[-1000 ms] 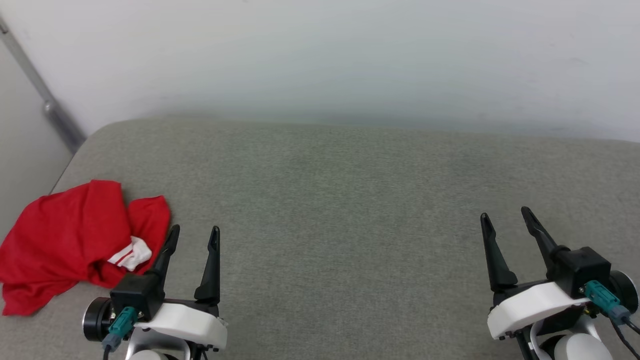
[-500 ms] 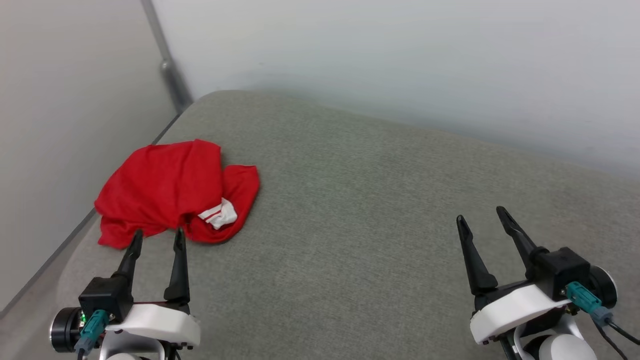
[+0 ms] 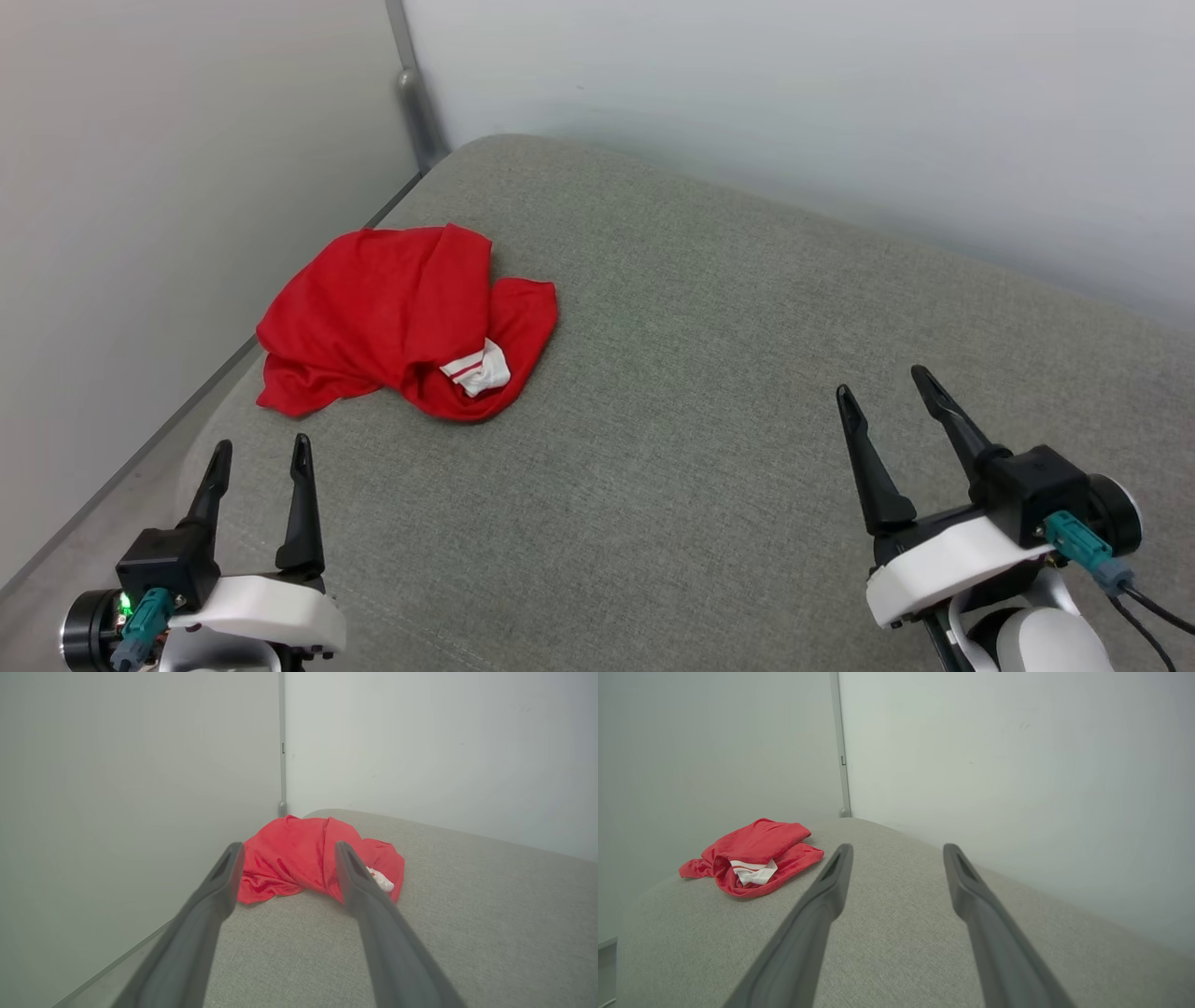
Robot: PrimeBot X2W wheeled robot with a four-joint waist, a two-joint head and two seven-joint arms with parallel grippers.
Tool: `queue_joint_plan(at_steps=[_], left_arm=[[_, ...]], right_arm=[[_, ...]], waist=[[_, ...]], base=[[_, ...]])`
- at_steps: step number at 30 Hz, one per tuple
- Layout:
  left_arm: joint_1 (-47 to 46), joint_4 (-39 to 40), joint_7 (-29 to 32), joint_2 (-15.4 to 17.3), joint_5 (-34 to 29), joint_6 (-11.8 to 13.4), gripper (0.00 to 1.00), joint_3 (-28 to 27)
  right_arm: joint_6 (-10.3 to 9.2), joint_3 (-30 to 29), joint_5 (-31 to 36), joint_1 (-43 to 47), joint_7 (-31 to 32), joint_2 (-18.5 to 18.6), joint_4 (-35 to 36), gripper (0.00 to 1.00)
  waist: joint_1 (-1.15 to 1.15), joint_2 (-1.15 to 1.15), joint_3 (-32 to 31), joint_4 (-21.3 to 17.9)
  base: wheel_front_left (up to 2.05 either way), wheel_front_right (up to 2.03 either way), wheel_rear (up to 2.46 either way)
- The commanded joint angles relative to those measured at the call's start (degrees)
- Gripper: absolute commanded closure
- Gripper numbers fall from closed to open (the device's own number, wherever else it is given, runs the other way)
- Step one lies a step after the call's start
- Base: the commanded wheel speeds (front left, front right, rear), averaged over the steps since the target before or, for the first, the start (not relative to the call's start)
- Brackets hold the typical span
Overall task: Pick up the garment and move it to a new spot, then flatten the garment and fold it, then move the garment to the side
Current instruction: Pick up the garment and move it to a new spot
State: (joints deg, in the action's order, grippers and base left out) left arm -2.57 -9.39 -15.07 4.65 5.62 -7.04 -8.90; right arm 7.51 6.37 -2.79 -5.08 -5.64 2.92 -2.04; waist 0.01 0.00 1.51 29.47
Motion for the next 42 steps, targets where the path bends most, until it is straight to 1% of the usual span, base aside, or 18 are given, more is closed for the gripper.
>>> queue_joint_plan(at_steps=[1, 6, 8, 11, 13, 15, 18, 20, 26, 30, 33, 36, 37, 38, 41, 42], left_arm=[[-0.7, 0.0, -0.1, -0.3, -0.3, 0.0, 0.00, -0.1], [-2.3, -1.1, -0.1, -0.1, -0.6, -0.1, 0.00, -0.4], [-4.0, -2.2, -0.1, 0.5, -0.5, -0.2, 0.00, -0.4], [-7.2, -4.6, -0.1, 2.1, 0.1, -0.3, 0.00, 0.6], [-10.3, -6.7, -0.1, 3.9, 1.0, -0.4, 0.00, 1.1], [-13.8, -9.4, 1.2, 5.7, 2.6, -0.4, 0.00, 1.4], [-19.4, -13.3, 5.3, 8.8, 5.6, -0.5, 0.00, 2.7], [-22.3, -15.9, 8.9, 11.4, 7.7, -0.5, 0.00, 3.8], [-28.9, -24.6, 24.3, 18.8, 16.2, -0.4, 0.00, 6.6], [-31.1, -30.1, 31.1, 22.6, 21.1, -0.4, 0.00, 8.0], [-32.0, -33.8, 33.9, 24.4, 24.0, -0.4, 0.00, 8.8], [-32.7, -37.4, 36.3, 25.3, 26.3, -0.4, 0.00, 9.8], [-32.7, -37.4, 36.3, 25.3, 26.3, -0.4, 0.00, 9.8], [-32.9, -38.8, 37.6, 25.4, 26.8, -0.4, 0.00, 10.3], [-32.7, -44.5, 43.4, 24.6, 28.4, -0.4, 0.00, 11.0], [-32.8, -45.9, 44.8, 24.1, 29.0, -0.4, 0.06, 11.0]], right_arm=[[-0.04, -0.3, 0.6, -0.9, 0.1, 0.0, 0.4, 0.00], [-0.04, -0.4, 1.3, -1.7, 1.2, 0.0, 1.1, 0.00], [-0.04, -0.2, 2.4, -2.1, 1.8, 0.0, 1.6, 0.00], [-0.04, -0.1, 3.3, -3.1, 2.6, 0.0, 2.2, 0.00], [-0.04, 0.1, 4.0, -3.9, 3.1, 0.0, 2.7, 0.00], [-0.04, 0.3, 4.2, -4.5, 3.5, 0.0, 3.1, 0.00], [-0.04, 0.2, 4.6, -5.3, 3.7, 0.0, 3.7, 0.00], [-0.04, 0.1, 4.8, -5.8, 3.7, 0.0, 4.0, 0.00], [-0.03, -0.6, 4.4, -7.8, 3.3, 0.0, 4.2, 0.00], [-0.04, -0.9, 4.0, -9.1, 2.6, 0.0, 4.1, 0.00], [-0.04, -1.5, 3.6, -9.7, 2.1, 0.0, 3.6, 0.00], [-0.03, -1.8, 3.4, -10.4, 1.6, 0.0, 3.2, 0.00], [-0.03, -1.8, 3.4, -10.4, 1.6, 0.0, 3.2, 0.00], [-0.03, -1.7, 3.3, -10.5, 1.5, 0.0, 3.1, 0.00], [-0.03, -2.1, 3.2, -10.9, 1.4, 0.0, 2.7, 0.00], [-0.03, -2.1, 3.1, -11.1, 1.3, 0.0, 2.6, 0.00]], waist=[[-0.01, 0.00, 0.5, 0.0], [-0.01, 0.00, 1.9, -1.0], [-0.01, 0.00, 3.0, -1.8], [-0.01, 0.00, 5.1, -3.3], [-0.01, 0.00, 6.7, -4.5], [-0.01, 0.00, 8.3, -5.9], [-0.01, 0.00, 10.7, -8.1], [-0.01, 0.00, 12.2, -9.7], [-0.01, 0.00, 17.1, -14.6], [-0.01, 0.00, 20.1, -17.3], [-0.01, 0.00, 21.8, -18.7], [-0.01, 0.00, 23.0, -19.5], [-0.01, 0.00, 23.0, -19.5], [-0.01, 0.00, 23.3, -19.7], [-0.01, 0.00, 23.7, -19.9], [-0.01, 0.00, 23.7, -20.0]], base=[[0.00, 0.00, 0.00], [0.00, 0.00, 0.00], [0.00, 0.00, 0.00], [0.00, 0.00, 0.00], [0.00, 0.00, 0.00], [0.00, 0.00, 0.00], [0.00, 0.00, 0.00], [0.00, 0.00, 0.00], [0.00, 0.00, 0.00], [0.00, 0.00, 0.00], [0.00, 0.00, 0.00], [0.00, 0.00, 0.00], [0.00, 0.00, 0.00], [0.00, 0.00, 0.00], [0.00, 0.00, 0.00], [0.00, 0.00, 0.00]])
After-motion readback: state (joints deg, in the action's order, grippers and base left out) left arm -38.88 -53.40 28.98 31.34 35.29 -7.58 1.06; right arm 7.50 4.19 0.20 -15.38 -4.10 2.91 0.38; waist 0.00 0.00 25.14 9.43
